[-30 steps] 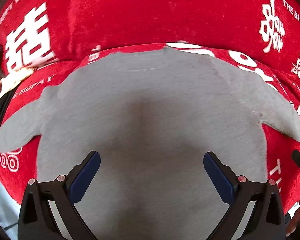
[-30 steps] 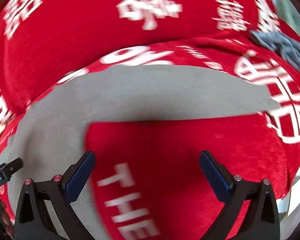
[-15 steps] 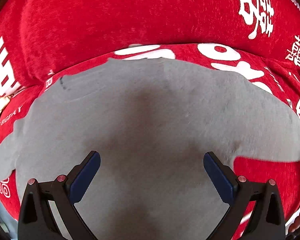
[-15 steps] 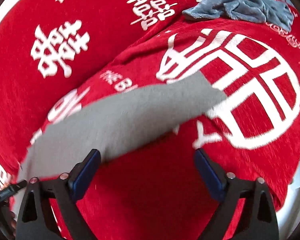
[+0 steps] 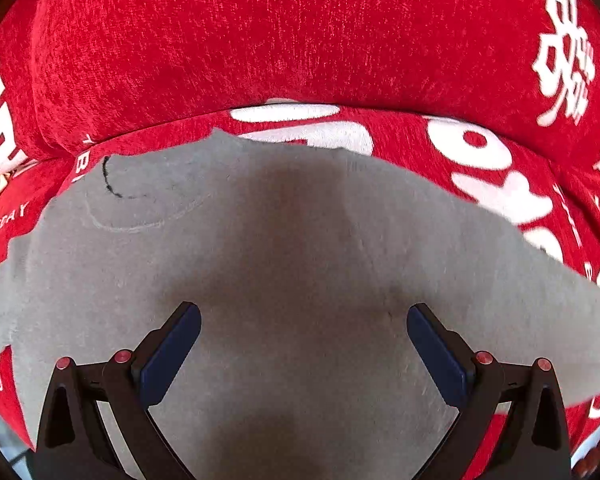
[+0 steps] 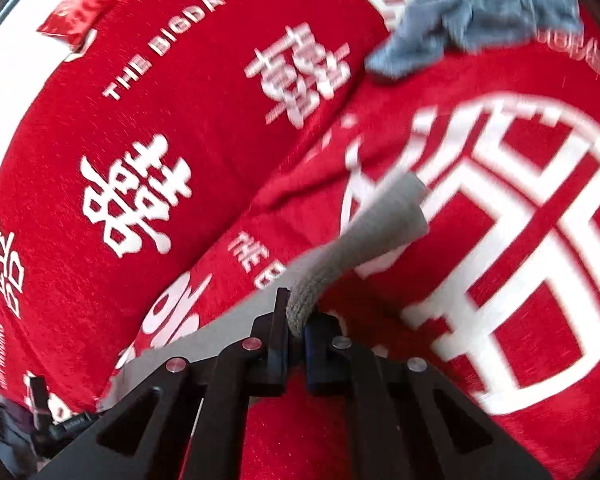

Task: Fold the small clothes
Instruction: 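Grasp the grey sweatshirt sleeve cuff with the right tool and fold it across the body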

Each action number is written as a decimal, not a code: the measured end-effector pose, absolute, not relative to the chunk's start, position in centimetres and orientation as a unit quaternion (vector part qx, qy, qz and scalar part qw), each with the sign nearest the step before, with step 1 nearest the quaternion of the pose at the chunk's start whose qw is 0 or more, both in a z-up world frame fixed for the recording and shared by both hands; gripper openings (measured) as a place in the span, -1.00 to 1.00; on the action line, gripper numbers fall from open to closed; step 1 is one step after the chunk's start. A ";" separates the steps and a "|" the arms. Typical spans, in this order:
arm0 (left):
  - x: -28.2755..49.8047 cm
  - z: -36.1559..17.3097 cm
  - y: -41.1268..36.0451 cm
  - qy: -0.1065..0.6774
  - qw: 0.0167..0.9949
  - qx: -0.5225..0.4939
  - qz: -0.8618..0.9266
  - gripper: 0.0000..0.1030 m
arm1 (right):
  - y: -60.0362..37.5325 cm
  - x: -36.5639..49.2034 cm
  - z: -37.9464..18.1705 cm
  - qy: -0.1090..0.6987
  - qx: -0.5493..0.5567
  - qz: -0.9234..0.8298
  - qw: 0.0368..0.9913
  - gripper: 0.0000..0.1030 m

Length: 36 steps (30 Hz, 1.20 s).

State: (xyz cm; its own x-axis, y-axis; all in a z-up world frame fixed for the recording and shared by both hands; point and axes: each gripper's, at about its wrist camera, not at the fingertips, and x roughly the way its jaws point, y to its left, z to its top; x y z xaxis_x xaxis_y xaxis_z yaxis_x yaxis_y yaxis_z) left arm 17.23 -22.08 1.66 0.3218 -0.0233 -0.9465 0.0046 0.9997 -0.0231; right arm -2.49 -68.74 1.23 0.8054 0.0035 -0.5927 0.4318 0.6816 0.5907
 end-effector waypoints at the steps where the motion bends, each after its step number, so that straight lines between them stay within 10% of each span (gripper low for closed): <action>1: 17.6 1.3 -22.8 0.588 0.809 -0.010 -0.015 1.00 | -68.6 -2.3 1.2 0.291 0.374 -0.125 0.872 -0.88; 16: 11.1 1.3 -25.3 0.591 0.801 0.020 -0.097 1.00 | -64.3 -2.1 5.5 0.309 0.286 -0.145 0.895 -0.88; 27: 8.3 3.8 -8.7 0.559 0.821 -0.116 -0.018 1.00 | -42.6 3.5 16.5 0.278 0.127 -0.008 0.952 -0.88; 36: 5.4 2.1 5.2 0.542 0.814 -0.203 0.051 1.00 | -20.6 6.7 13.4 0.332 0.012 0.105 0.937 -0.89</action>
